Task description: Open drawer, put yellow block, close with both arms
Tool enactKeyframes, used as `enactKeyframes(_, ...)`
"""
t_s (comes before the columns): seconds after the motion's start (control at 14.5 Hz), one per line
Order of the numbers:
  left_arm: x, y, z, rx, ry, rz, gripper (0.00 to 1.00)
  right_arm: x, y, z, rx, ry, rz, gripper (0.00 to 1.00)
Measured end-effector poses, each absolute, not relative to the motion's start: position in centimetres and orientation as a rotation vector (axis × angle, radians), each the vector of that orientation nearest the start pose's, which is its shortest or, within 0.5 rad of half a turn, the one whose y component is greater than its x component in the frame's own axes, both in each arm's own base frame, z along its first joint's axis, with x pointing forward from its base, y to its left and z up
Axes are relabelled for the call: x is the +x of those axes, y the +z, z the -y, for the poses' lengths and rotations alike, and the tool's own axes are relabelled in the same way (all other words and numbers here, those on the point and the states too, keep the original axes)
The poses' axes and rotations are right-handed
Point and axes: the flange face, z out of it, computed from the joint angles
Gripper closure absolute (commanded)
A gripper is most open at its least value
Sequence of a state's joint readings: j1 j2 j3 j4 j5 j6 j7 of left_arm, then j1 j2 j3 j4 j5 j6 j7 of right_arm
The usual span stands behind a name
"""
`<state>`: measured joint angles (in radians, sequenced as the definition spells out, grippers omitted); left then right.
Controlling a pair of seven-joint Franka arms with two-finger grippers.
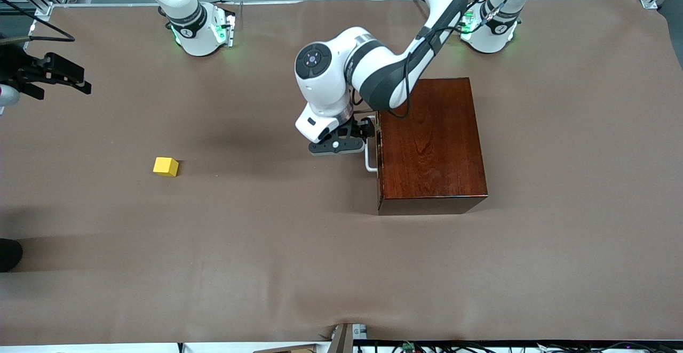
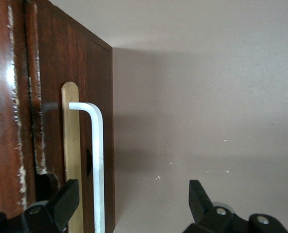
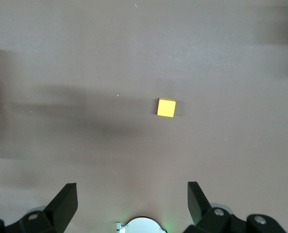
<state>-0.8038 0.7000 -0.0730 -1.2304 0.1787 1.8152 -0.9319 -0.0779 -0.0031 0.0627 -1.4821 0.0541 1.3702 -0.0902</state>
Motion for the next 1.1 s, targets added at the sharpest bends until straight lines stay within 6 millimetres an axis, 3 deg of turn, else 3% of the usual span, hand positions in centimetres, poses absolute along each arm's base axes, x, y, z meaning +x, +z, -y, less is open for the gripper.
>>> enactKeyframes(0.28,48.4,32.3,54.6,-2.943,-0.002,0.064,0.00,53.2,65.1,0.1,-3.076,0.163,0.127,0.00)
enactKeyframes(0.76,47.9,29.6,53.7,-2.856,0.064,0.095,0.00,53.2,65.1,0.2,-3.076,0.163,0.127,0.00)
enactKeyframes(0.96,47.9,27.8,54.1,-2.857,0.051,0.176,0.00,53.2,65.1,0.2,-3.076,0.163,0.127,0.00)
enactKeyframes(1.1,47.9,27.5,54.8,-2.884,0.018,0.211,0.00,53.2,65.1,0.2,-3.076,0.163,0.127,0.00)
